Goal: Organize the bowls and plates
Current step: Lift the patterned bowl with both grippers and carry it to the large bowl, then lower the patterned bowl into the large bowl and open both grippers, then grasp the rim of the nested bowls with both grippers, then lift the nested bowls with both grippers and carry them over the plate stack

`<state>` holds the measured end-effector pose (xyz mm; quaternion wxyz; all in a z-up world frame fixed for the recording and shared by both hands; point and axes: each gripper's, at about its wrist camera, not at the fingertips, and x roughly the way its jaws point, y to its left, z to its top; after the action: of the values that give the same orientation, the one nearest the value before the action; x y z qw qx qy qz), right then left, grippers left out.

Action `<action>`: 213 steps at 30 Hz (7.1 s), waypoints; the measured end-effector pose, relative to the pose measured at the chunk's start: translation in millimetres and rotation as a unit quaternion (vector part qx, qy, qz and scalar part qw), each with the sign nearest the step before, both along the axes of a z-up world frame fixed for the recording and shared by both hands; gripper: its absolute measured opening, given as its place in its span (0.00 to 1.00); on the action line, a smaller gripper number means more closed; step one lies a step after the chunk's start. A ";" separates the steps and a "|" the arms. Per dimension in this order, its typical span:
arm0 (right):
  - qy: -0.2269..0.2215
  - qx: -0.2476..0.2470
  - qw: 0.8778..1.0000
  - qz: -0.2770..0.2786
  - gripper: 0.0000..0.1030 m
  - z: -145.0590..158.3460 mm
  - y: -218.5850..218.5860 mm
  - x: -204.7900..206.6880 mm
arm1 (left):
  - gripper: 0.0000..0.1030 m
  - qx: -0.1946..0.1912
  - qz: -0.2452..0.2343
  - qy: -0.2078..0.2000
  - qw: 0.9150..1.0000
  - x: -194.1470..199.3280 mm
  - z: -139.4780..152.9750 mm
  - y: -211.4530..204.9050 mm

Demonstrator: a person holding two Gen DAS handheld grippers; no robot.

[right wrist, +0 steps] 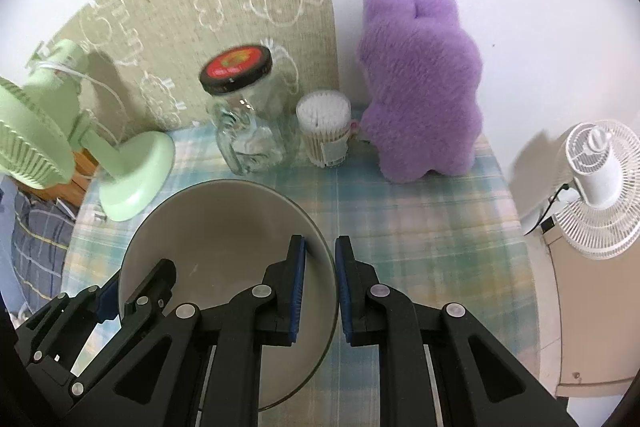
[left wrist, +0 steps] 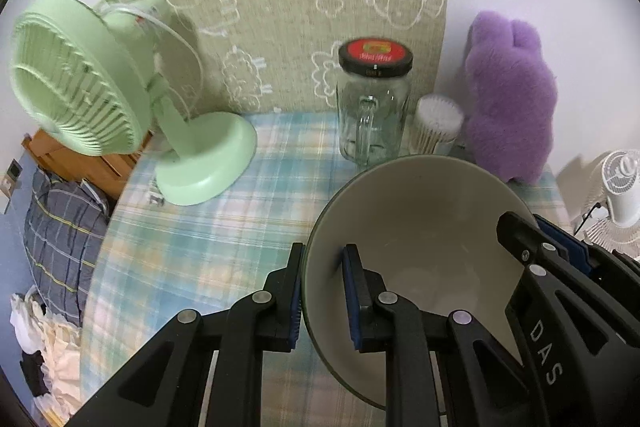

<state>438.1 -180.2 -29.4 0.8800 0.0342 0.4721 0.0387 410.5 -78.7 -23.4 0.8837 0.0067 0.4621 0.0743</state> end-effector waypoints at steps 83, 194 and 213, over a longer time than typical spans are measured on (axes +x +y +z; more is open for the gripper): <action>0.090 -0.041 0.993 -0.060 0.18 -30.7 78.5 -298.3 | 0.15 -0.038 -0.067 0.080 0.994 -270.1 -44.8 83.2; 0.100 0.061 0.993 -0.036 0.41 -15.0 54.3 -307.6 | 0.54 -0.139 -0.165 0.066 0.974 -282.6 -19.1 63.1; 0.086 0.055 0.995 0.002 0.41 5.9 -22.8 -307.3 | 0.54 -0.143 -0.133 0.053 0.979 -284.3 -3.6 -16.8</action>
<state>130.8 -203.0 -23.6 0.8328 0.0847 0.5435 0.0631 126.2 -95.5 -27.0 0.8517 -0.0541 0.5094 -0.1107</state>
